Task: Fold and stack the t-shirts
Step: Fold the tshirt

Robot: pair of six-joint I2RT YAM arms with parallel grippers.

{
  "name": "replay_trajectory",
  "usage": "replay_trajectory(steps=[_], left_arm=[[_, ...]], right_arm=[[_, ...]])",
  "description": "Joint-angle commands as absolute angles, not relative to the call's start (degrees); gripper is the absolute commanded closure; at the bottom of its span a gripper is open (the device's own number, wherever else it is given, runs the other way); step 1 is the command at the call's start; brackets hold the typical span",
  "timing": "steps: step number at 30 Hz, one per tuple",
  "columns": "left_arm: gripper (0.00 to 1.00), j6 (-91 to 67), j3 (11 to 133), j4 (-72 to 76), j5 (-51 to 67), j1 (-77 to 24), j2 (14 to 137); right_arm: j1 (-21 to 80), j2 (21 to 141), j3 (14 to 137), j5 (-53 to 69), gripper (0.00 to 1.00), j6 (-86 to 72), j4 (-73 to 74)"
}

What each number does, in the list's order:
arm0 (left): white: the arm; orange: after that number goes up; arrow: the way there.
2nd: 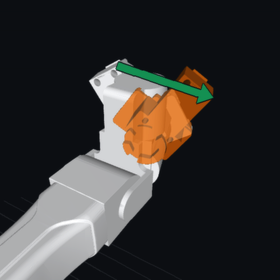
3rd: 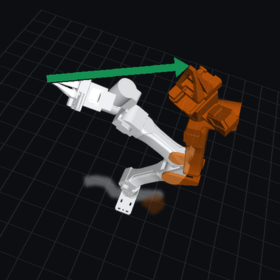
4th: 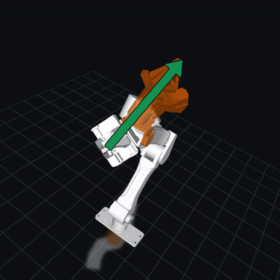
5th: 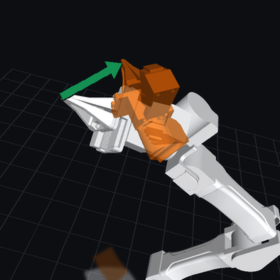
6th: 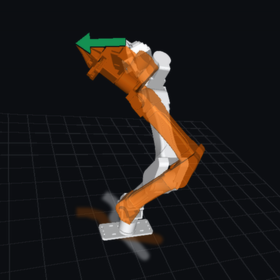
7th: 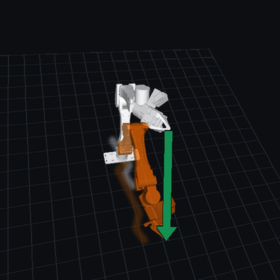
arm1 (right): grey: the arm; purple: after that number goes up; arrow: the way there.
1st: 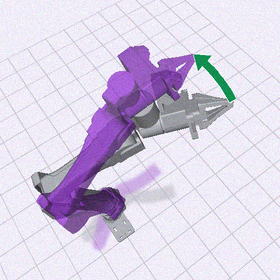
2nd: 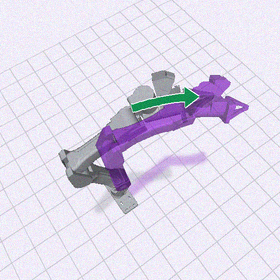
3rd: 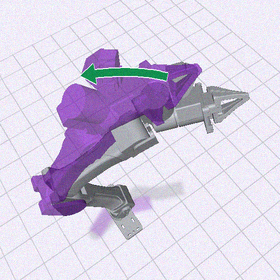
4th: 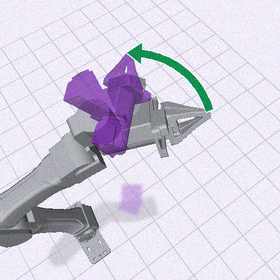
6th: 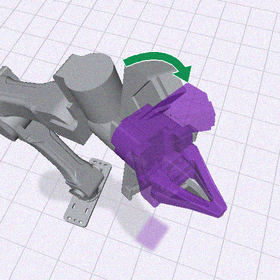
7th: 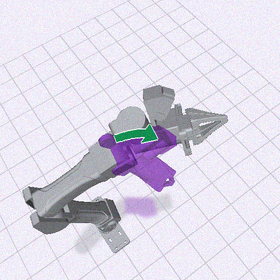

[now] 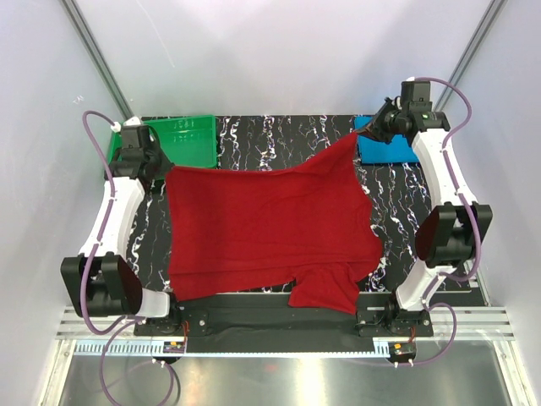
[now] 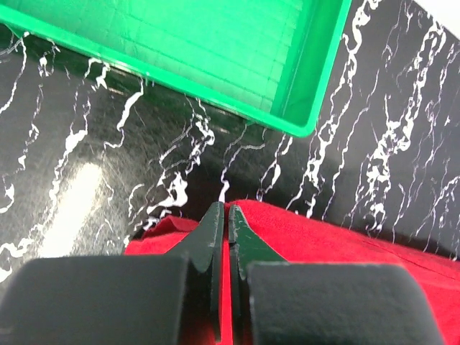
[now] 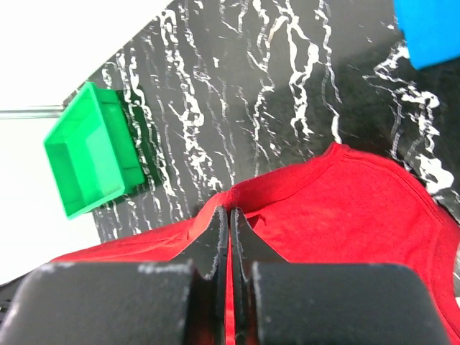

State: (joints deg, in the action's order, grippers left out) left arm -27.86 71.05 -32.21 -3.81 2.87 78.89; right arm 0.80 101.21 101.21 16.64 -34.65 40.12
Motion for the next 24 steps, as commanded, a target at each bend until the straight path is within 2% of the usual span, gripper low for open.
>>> replay_trajectory(steps=[1, 8, 14, 24], left_arm=[[1.00, -26.8, 75.2, -28.5, -0.4, 4.4, 79.3], [1.00, -25.7, 82.3, -29.8, 4.5, 5.3, 77.3], [1.00, -25.8, 91.5, -31.3, 8.2, 5.3, 71.8], [1.00, -22.9, 101.2, -37.1, 5.0, 1.2, 58.9]], right_arm=[[0.5, 102.5, 106.3, 19.2, 1.00, -35.9, 38.5], [0.4, 101.3, 114.5, 19.2, 1.00, -36.4, 39.7], [0.4, 95.0, 122.0, 18.7, 1.00, -35.7, 40.3], [0.4, 72.3, 118.9, 21.4, 1.00, -30.8, 36.7]])
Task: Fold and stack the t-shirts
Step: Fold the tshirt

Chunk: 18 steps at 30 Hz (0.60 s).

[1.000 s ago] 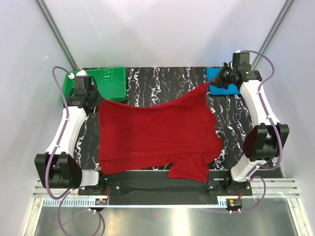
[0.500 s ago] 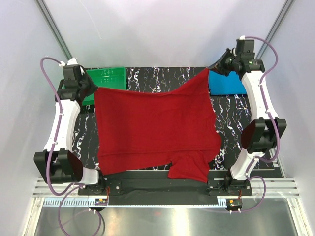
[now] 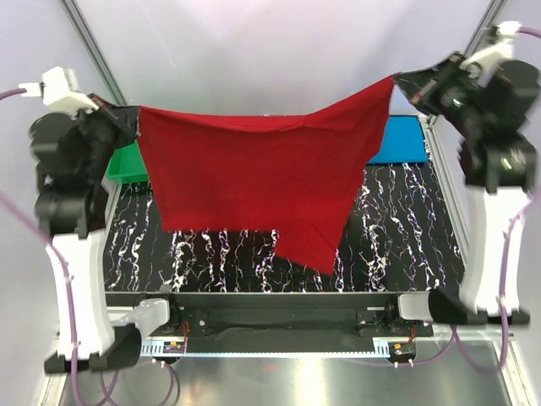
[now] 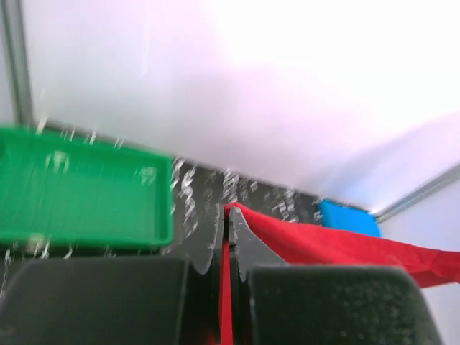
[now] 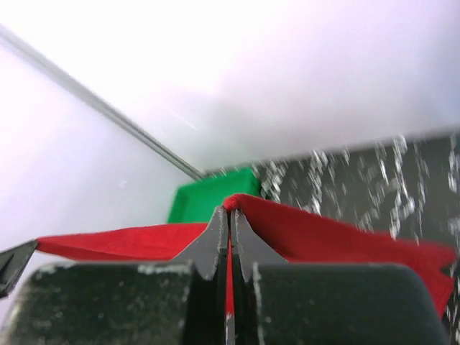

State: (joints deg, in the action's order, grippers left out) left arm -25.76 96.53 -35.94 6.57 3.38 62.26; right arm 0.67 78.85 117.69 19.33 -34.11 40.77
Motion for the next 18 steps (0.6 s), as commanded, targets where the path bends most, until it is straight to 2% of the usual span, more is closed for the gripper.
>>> replay_trajectory(steps=[1, 11, 18], left_arm=[[1.00, -22.2, 102.2, -37.4, 2.7, 0.4, 57.8], [1.00, -17.3, 110.0, -38.1, -6.2, -7.0, 42.5], [1.00, -15.4, 117.6, -39.4, -11.2, -9.8, 42.6]], right_arm=[[0.3, 70.9, 119.4, 21.6, 1.00, -30.6, 36.3], [0.6, 53.3, 122.3, 22.4, 1.00, -31.5, 32.1], [0.6, 55.7, 132.2, 20.2, 1.00, -32.3, 33.5]])
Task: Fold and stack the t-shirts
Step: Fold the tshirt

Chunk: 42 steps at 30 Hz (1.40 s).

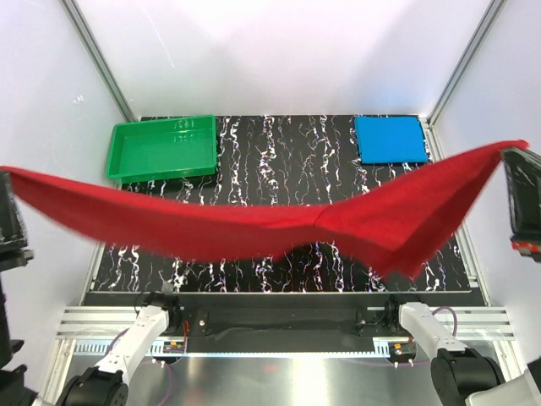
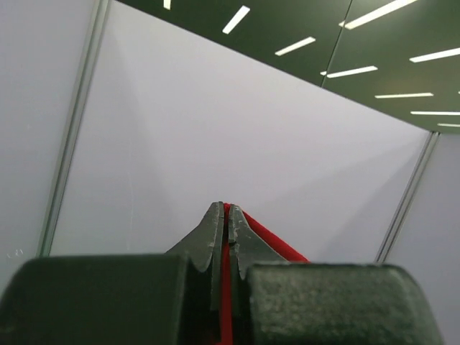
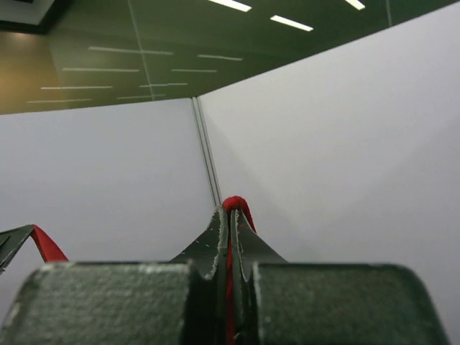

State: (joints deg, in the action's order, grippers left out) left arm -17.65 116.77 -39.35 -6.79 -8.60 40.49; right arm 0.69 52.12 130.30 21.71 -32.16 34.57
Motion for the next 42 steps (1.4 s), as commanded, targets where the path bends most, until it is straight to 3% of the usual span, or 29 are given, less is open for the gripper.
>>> replay_trajectory(steps=[1, 7, 12, 19, 25, 29, 36, 42], left_arm=[[1.00, -15.3, 117.8, -39.5, -11.9, -10.2, 43.2], [1.00, -14.7, 115.3, -40.0, -15.6, -12.3, 47.9], [1.00, -13.0, 106.4, -39.0, -18.0, -12.4, 51.8], [1.00, -13.2, 70.7, -27.3, -20.1, -12.0, 53.8], [1.00, -14.6, 51.8, -15.1, -16.3, -7.2, 59.8], [1.00, -12.9, 49.2, -7.4, -13.5, -5.5, 69.2], [1.00, -11.1, 56.5, -2.4, -11.2, -3.3, 88.1], [1.00, -10.1, 62.8, -3.6, -9.8, -2.0, 94.2]], right_arm=[[0.6, 57.4, 132.6, 20.1, 1.00, -32.9, 33.6], [0.6, 63.0, 131.6, 19.0, 1.00, -34.8, 30.9], [0.5, 66.1, 116.7, 18.3, 1.00, -36.8, 23.0], [0.6, 68.8, 90.4, 19.3, 1.00, -38.3, 12.2], [0.7, 76.1, 73.1, 19.9, 1.00, -36.3, 4.4], [0.8, 84.8, 70.2, 21.4, 1.00, -35.3, 0.5], [1.1, 99.6, 79.3, 23.6, 1.00, -34.6, 1.1], [1.1, 105.6, 85.9, 25.1, 1.00, -34.2, 6.7]])
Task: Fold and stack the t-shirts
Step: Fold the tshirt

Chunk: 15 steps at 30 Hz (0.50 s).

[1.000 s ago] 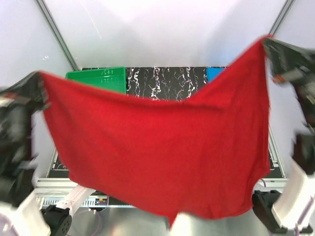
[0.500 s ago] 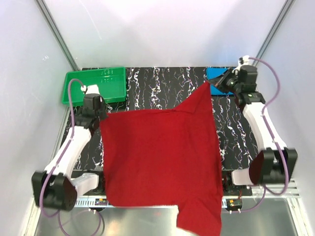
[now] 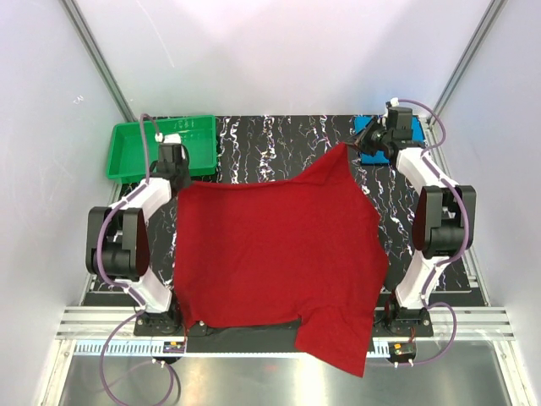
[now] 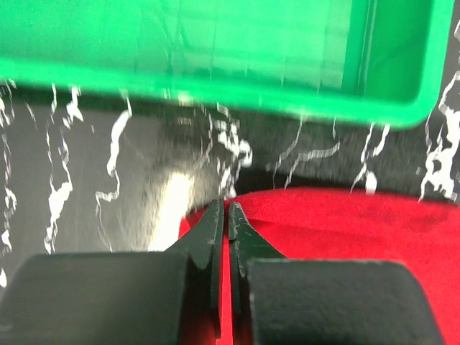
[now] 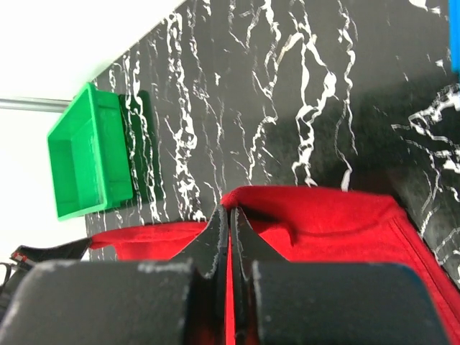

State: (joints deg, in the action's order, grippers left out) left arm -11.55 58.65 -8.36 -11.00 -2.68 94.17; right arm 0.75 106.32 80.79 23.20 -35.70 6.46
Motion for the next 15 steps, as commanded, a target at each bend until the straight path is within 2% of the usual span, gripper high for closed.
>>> replay_trajectory(steps=[1, 8, 15], left_arm=[[1.00, -10.2, 63.1, -3.8, -9.9, -1.8, 94.0], [1.00, -9.9, 63.8, -9.3, -7.7, -0.7, 91.8], [1.00, -15.0, 61.1, -21.2, -10.7, -0.7, 86.8]], right_arm=[[1.1, 105.1, 86.2, 24.3, 1.00, -33.7, 8.9], [1.1, 99.9, 89.1, 22.5, 1.00, -32.3, 23.1], [1.1, 90.2, 83.5, 20.2, 1.00, -30.9, 35.4]])
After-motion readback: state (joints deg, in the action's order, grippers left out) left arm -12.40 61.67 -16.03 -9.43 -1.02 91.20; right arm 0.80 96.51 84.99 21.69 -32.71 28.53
